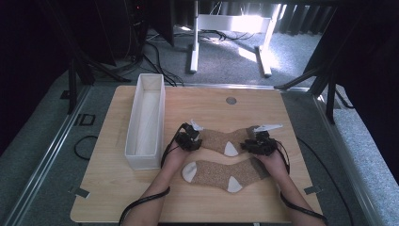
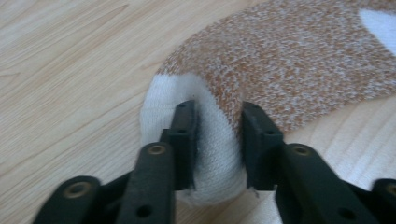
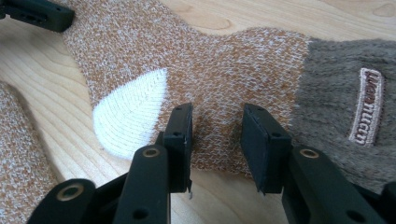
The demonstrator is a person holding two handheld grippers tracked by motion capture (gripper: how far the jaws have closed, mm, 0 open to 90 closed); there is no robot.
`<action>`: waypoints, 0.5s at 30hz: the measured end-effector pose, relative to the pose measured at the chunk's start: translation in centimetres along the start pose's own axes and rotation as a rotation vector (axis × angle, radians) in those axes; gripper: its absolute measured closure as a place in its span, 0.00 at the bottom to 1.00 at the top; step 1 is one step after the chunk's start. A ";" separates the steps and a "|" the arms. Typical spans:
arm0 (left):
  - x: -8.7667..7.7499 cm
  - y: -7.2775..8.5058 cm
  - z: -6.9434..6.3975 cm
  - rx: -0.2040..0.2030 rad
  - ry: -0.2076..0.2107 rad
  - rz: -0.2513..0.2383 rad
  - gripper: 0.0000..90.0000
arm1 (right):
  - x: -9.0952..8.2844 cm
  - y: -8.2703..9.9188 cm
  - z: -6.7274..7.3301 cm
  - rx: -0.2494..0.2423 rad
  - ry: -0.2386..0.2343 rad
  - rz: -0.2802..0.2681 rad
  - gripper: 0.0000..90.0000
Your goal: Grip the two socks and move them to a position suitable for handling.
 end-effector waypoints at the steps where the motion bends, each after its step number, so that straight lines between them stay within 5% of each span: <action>1: 0.0 0.0 0.0 -0.007 0.003 0.002 0.67 | 0.0 0.0 0.0 -0.002 0.002 0.001 0.69; 11: 0.0 -0.4 0.1 -0.049 0.017 0.018 0.37 | -0.8 -0.1 0.2 -0.015 -0.020 -0.027 0.65; 15: -0.8 -0.3 0.1 -0.039 0.025 -0.010 0.37 | -1.3 -0.3 0.5 -0.033 -0.016 -0.043 0.59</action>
Point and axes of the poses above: each handheld gripper's, and its own axes: x roughly forward along the jaws, y roughly out of its underside, z roughly to its left, the point moved 2 cm from there along x, roughly forward along the jaws, and after that the axes turned 5 degrees about z, right-handed, at the moved point
